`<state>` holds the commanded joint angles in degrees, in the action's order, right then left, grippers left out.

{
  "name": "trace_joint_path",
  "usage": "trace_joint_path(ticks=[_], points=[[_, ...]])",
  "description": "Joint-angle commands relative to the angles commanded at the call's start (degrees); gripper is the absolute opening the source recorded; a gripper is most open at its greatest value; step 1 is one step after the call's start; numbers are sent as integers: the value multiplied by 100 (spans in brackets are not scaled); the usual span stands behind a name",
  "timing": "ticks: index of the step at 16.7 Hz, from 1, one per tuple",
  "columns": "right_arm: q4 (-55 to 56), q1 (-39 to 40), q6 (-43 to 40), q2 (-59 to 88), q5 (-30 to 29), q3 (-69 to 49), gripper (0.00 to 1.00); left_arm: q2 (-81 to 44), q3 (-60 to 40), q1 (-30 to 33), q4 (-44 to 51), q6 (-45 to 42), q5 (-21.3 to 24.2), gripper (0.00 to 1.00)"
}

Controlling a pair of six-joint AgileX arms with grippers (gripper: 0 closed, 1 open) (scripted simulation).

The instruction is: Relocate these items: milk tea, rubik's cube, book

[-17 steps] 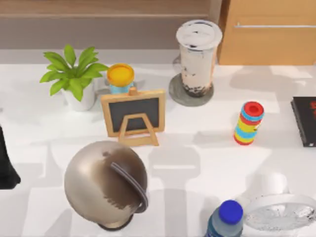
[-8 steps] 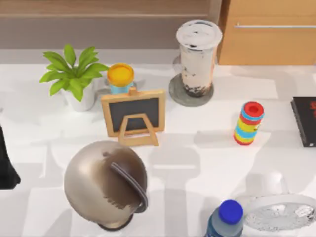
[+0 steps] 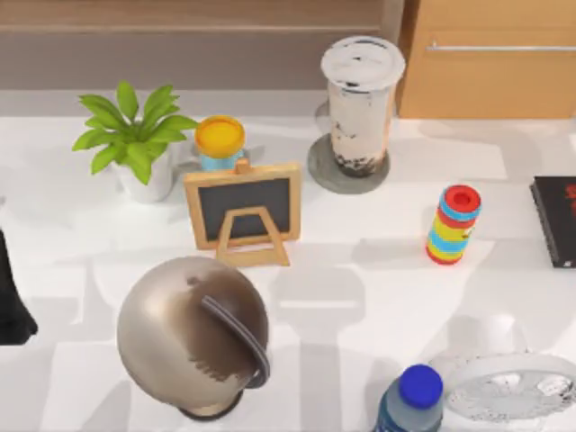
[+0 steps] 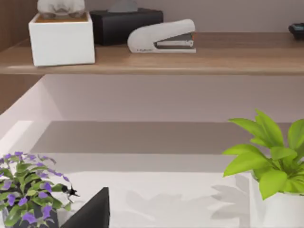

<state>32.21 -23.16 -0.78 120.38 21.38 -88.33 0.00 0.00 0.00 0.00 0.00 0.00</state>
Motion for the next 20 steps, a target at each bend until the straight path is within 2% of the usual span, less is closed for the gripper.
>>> trace_joint_path(ticks=[8,20], points=[[0,0,0,0,0,0,2,0,0,0,0,0,0,100],[-51,-41,9,-148,26,85,0,0,0,0,0,0,0,100]])
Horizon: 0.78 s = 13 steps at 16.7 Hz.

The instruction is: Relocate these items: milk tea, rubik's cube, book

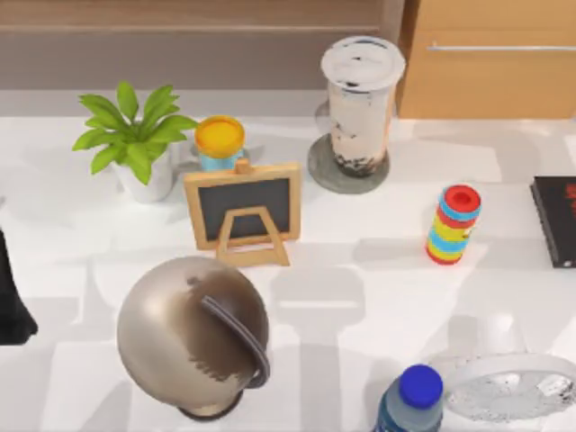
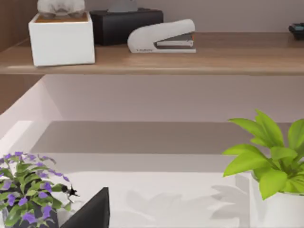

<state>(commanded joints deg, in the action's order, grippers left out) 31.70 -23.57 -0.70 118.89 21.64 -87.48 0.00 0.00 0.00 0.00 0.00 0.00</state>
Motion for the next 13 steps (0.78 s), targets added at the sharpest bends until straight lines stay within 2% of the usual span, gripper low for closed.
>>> trace_joint_path(ticks=[7,13], points=[[-5,-10,62,-162,32,104,0,0,0,0,0,0,0,100],[716,-474,1041,-1367,28,1254,0,0,0,0,0,0,0,100]])
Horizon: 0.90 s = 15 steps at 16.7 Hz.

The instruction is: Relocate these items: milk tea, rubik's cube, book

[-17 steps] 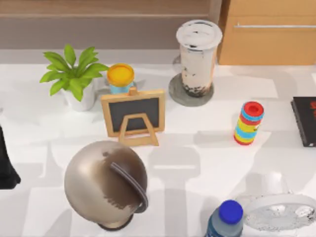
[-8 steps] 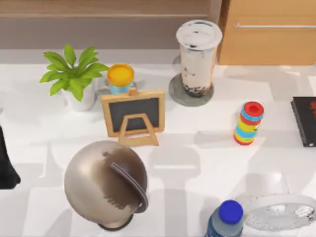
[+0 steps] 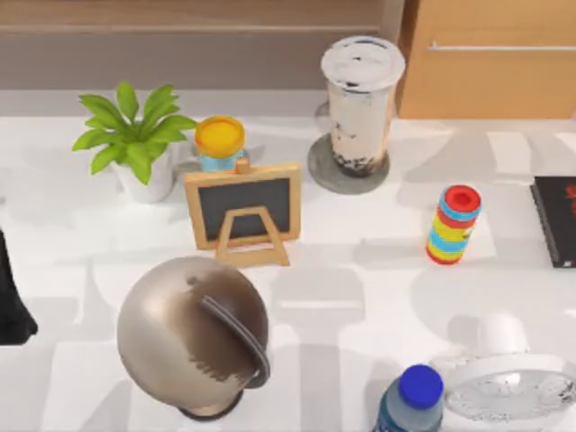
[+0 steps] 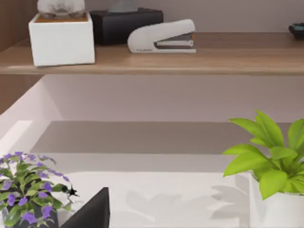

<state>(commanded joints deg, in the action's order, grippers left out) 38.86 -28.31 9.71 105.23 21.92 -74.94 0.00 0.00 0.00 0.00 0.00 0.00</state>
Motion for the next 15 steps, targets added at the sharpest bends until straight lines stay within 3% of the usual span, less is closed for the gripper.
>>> trace_joint_path(ticks=[4,8,12,15], points=[[570,-446,1413,-1110,-163,1431,0,0,0,0,0,0,0,100],[943,-496,3528,-1892,-448,3057,0,0,0,0,0,0,0,100],[993,178,5709,-1834,-808,4437,0,0,0,0,0,0,0,100],[889,920,6854,-1436,-1071,5167,0,0,0,0,0,0,0,100]])
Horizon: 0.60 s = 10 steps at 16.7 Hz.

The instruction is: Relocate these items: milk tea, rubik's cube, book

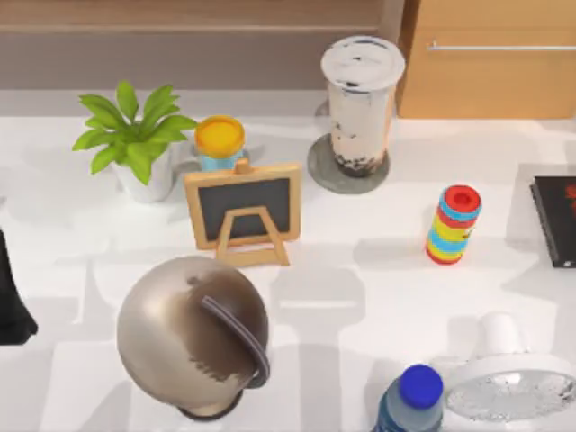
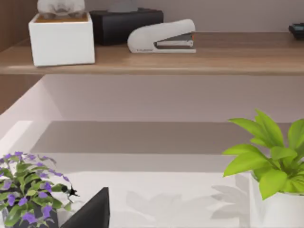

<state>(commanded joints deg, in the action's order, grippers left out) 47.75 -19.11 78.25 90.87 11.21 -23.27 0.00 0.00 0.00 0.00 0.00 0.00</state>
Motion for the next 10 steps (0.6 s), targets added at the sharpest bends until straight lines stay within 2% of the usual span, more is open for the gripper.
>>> trace_joint_path(ticks=[4,10], points=[[-126,635,681,412,-200,464,0,0,0,0,0,0,0,100],[-105,634,724,379,-196,414,0,0,0,0,0,0,0,100]])
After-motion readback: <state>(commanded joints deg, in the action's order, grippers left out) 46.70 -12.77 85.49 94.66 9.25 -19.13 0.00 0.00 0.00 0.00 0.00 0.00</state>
